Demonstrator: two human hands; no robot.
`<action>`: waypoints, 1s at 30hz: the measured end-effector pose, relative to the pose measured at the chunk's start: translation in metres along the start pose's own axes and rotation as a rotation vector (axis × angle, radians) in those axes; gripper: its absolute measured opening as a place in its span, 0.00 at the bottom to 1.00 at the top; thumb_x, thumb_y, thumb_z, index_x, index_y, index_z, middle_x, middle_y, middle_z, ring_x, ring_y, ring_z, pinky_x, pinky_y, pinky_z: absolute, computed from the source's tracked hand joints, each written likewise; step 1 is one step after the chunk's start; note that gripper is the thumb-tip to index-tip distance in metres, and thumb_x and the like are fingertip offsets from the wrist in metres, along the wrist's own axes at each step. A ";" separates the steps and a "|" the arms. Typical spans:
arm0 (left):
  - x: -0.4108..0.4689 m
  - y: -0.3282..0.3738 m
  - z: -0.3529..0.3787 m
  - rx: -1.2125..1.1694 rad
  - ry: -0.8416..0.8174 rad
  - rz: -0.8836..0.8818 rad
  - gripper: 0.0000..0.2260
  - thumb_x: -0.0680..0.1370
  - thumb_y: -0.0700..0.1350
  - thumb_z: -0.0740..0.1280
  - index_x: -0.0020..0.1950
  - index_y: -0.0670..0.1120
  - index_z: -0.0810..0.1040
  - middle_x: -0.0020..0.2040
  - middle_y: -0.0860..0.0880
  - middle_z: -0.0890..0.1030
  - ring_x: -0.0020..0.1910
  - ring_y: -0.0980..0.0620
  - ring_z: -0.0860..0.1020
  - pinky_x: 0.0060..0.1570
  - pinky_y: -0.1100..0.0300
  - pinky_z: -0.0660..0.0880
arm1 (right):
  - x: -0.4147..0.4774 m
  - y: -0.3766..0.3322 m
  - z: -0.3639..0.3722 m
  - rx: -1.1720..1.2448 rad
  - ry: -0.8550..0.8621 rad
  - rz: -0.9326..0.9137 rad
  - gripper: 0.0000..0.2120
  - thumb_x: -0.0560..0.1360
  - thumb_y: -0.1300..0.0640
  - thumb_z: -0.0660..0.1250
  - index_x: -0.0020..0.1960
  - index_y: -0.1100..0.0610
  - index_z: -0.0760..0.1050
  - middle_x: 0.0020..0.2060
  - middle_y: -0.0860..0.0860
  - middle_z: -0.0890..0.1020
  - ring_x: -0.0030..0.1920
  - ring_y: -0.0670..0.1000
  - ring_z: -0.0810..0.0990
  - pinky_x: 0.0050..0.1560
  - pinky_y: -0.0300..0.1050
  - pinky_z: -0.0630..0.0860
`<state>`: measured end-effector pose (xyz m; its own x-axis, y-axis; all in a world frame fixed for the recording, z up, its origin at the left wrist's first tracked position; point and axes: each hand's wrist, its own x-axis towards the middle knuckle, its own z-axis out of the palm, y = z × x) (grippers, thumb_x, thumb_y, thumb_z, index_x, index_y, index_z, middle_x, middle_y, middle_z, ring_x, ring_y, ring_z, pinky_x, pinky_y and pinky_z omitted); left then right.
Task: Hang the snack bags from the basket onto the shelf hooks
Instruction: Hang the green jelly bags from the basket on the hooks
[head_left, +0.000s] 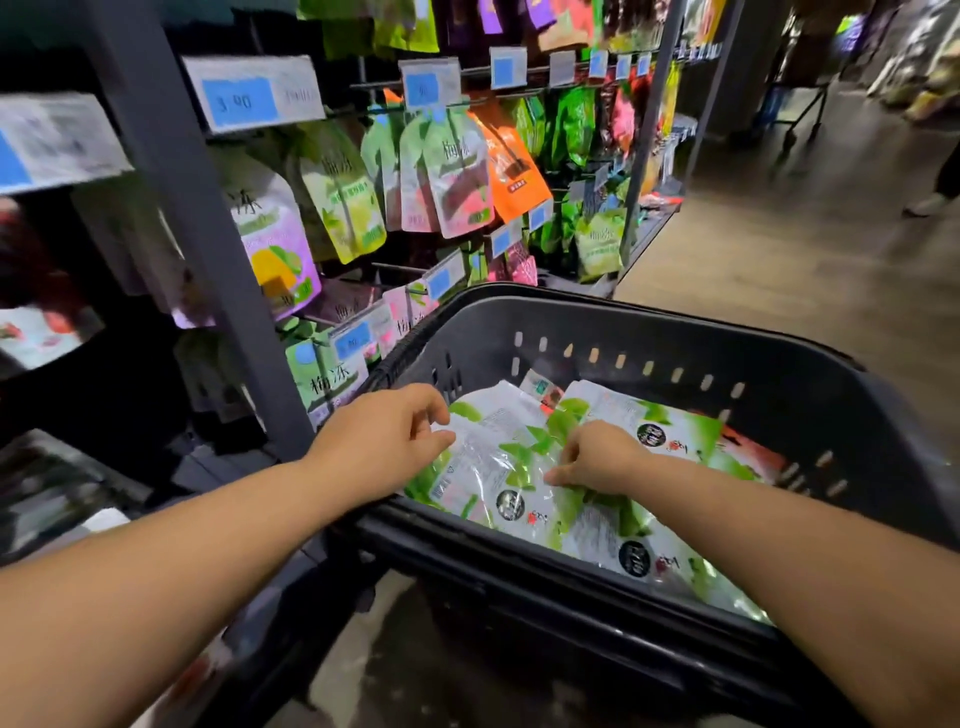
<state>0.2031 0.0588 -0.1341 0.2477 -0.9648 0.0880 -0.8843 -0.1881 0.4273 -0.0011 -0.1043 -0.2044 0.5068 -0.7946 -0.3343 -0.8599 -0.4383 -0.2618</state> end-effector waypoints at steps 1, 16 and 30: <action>-0.001 0.000 0.000 0.003 0.003 0.004 0.05 0.77 0.54 0.68 0.45 0.58 0.73 0.37 0.56 0.79 0.38 0.61 0.75 0.38 0.58 0.71 | -0.002 -0.001 -0.002 0.005 -0.011 0.007 0.19 0.73 0.39 0.72 0.43 0.57 0.79 0.40 0.52 0.80 0.42 0.52 0.78 0.45 0.45 0.74; -0.003 0.002 -0.003 0.032 -0.017 0.005 0.03 0.79 0.54 0.66 0.48 0.58 0.73 0.39 0.55 0.79 0.38 0.60 0.74 0.41 0.58 0.71 | -0.014 -0.005 -0.039 0.475 0.019 -0.220 0.02 0.79 0.58 0.67 0.52 0.54 0.76 0.37 0.47 0.75 0.26 0.44 0.72 0.32 0.39 0.70; -0.002 0.000 -0.002 0.005 -0.008 0.010 0.04 0.79 0.55 0.66 0.48 0.57 0.74 0.40 0.53 0.79 0.37 0.59 0.74 0.37 0.60 0.69 | -0.022 0.021 -0.094 1.016 -0.198 -0.337 0.11 0.66 0.65 0.77 0.45 0.54 0.87 0.41 0.52 0.86 0.44 0.50 0.82 0.48 0.39 0.80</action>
<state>0.2034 0.0613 -0.1324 0.2355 -0.9681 0.0853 -0.8887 -0.1790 0.4221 -0.0358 -0.1357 -0.1173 0.7862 -0.5769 -0.2218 -0.2691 0.0036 -0.9631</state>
